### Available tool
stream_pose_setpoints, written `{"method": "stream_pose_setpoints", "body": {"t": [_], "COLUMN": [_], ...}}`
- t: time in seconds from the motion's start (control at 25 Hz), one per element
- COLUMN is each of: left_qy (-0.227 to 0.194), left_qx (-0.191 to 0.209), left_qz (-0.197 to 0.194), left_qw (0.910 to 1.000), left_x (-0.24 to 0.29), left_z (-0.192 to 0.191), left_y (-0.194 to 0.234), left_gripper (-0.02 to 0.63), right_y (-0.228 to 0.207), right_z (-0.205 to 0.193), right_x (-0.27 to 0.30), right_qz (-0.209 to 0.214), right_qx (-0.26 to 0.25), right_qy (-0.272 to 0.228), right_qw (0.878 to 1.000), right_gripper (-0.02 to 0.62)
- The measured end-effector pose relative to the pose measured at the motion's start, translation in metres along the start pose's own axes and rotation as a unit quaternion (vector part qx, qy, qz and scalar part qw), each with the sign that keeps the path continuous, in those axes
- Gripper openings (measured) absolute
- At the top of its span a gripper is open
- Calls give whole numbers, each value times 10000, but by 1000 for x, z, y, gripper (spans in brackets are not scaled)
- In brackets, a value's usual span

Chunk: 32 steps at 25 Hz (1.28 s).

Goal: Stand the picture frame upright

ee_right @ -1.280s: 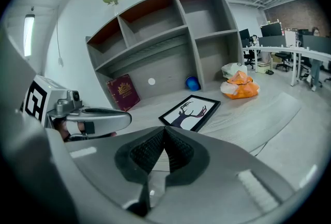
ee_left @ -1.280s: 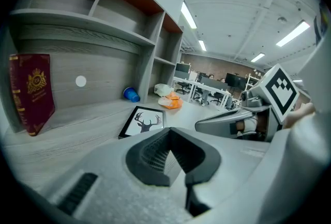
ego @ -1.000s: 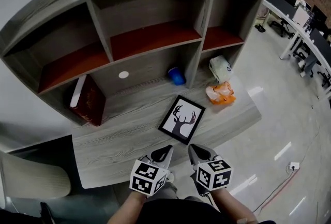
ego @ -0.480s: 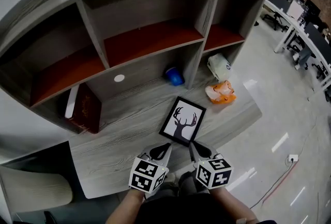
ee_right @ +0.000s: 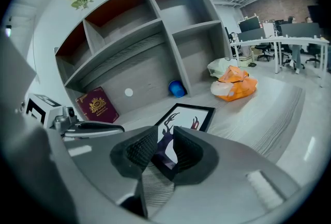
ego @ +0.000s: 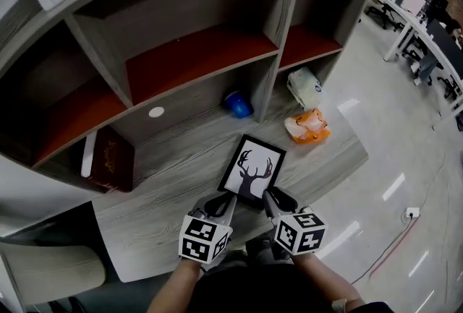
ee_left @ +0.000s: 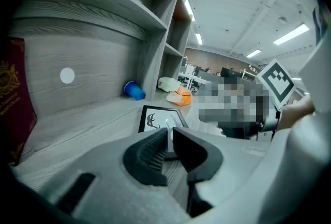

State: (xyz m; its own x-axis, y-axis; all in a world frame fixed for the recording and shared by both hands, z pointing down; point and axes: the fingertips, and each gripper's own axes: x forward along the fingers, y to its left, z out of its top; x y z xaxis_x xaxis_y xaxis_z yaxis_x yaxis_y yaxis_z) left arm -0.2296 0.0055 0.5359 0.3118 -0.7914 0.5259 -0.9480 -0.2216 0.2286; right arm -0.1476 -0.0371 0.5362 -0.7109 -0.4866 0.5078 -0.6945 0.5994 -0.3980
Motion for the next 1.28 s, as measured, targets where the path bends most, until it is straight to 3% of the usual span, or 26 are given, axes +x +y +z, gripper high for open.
{"method": "stream_pose_setpoints", "body": {"t": [0.56, 1.28], "left_qy": [333, 727], "left_qx": [-50, -109], "left_qz": [75, 209], "left_qw": [9994, 9971], "left_x": [47, 85], "left_z": [-3, -1], "left_y": [23, 57], "left_gripper": [68, 138], "right_y": [-43, -62], "right_z": [-10, -18], "right_x": [30, 58], "right_qz": [-290, -356], "right_qx": [354, 766], "right_qy": [340, 721], "right_qw": [9984, 9938], "right_gripper": [118, 150]}}
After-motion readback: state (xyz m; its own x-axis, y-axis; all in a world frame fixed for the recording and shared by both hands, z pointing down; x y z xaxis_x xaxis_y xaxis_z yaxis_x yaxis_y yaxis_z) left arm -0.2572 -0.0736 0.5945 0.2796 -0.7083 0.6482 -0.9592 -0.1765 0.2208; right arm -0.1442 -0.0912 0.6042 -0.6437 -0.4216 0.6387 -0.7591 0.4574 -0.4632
